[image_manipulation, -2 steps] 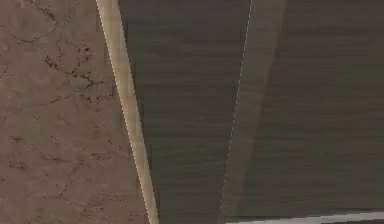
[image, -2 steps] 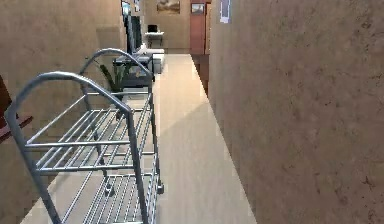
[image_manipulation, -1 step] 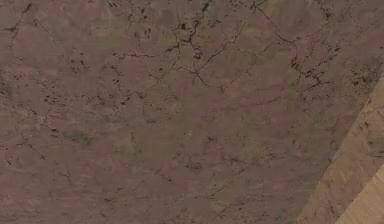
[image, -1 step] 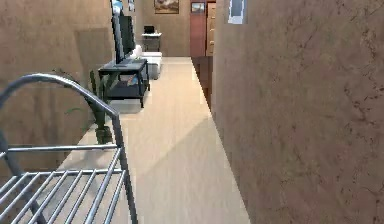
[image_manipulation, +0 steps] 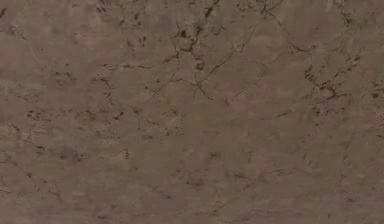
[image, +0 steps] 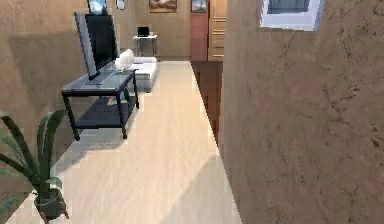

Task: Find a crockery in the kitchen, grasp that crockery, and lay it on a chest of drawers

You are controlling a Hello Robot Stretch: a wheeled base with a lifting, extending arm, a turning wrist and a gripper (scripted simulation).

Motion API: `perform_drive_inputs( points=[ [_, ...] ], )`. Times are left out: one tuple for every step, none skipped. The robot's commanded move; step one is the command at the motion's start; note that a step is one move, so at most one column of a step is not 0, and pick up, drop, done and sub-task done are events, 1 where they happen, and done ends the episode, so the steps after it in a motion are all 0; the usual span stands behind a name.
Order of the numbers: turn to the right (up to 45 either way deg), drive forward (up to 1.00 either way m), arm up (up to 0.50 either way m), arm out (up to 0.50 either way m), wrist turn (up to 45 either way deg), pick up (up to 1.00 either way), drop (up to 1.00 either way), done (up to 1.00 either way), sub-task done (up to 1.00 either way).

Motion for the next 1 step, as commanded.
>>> perform_drive_inputs(
  points=[
    [0.0,1.0,0.0,0.0,0.0,0.0,0.0,0.0,0.0]
  ],
)
